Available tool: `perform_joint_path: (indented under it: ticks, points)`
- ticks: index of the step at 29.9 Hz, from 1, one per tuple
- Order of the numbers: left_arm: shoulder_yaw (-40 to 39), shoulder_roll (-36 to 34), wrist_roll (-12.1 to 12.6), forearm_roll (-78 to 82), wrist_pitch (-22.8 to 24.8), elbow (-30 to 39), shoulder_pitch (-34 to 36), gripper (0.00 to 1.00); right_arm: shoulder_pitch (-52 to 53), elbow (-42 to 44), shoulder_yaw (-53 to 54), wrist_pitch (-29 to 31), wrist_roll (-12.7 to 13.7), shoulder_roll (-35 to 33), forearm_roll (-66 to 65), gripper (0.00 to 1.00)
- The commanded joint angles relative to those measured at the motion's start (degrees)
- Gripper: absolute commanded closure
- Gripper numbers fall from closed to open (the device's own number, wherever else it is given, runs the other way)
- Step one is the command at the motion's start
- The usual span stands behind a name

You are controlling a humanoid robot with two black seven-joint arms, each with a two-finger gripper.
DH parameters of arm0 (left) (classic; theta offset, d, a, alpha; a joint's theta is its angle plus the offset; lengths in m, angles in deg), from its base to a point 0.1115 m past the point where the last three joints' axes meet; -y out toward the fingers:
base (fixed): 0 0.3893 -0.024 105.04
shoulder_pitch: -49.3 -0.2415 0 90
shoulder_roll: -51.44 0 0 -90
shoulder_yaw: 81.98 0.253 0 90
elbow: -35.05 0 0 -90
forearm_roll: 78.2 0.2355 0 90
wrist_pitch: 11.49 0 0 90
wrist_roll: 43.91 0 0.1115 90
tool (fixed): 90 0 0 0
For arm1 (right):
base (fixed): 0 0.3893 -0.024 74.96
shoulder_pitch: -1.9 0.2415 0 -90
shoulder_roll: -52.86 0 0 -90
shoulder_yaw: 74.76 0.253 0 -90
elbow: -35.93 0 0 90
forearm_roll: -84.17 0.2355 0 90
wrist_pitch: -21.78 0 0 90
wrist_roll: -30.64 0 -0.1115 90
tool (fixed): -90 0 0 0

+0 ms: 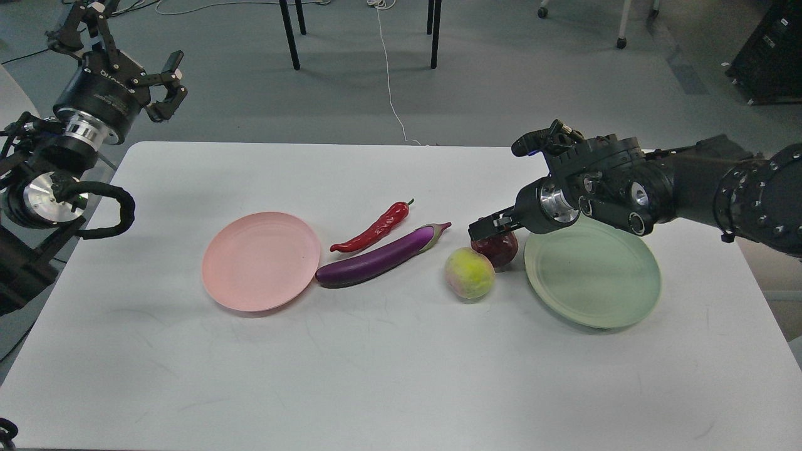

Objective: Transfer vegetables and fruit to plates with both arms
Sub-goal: 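Grasp the red apple with the right gripper and lift it, then lower the red apple onto the green plate and release it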

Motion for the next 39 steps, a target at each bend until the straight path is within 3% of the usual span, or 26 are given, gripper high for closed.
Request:
perform_joint_path:
  ticks: [1,9,16,21,27,34,39]
  points:
    - [0.1,0.0,-0.1,0.0,0.0,0.0,0.0,0.02,-1.1,0.5,-0.1,0.0,0.0,0.0,-0.1,0.18]
    - [0.1,0.0,-0.1,0.0,-0.1,0.0,0.0,0.02,0.4,0.4,-0.1,0.2,0.0,-0.1,-0.1,0.43]
    - [0.0,-1.3,-0.1,0.0,0.2,0.3,0.1,0.01,6.9,-3.4,0.0,0.4,0.0,-5.1,-0.2,0.47]
    - [0.0,-1.8,-0.1,0.1,0.2,0.9,0.2,0.01,9.3,-7.4,-0.5,0.5,0.0,-13.5,-0.9,0.47]
    - [0.0,-1.5,-0.1,0.0,0.2,0.9,0.3,0.02,5.2,-9.6,-0.2,0.1,0.0,-22.6,-6.2,0.42]
    - [0.0,-1.6,-0.1,0.0,0.2,1.4,0.3,0.02,0.9,-10.2,0.0,-0.2,0.0,-25.8,-6.8,0.42]
    - [0.0,-1.8,-0.1,0.0,0.2,1.4,0.3,0.01,-0.8,-9.8,0.0,-4.0,0.0,-25.4,-6.7,0.18]
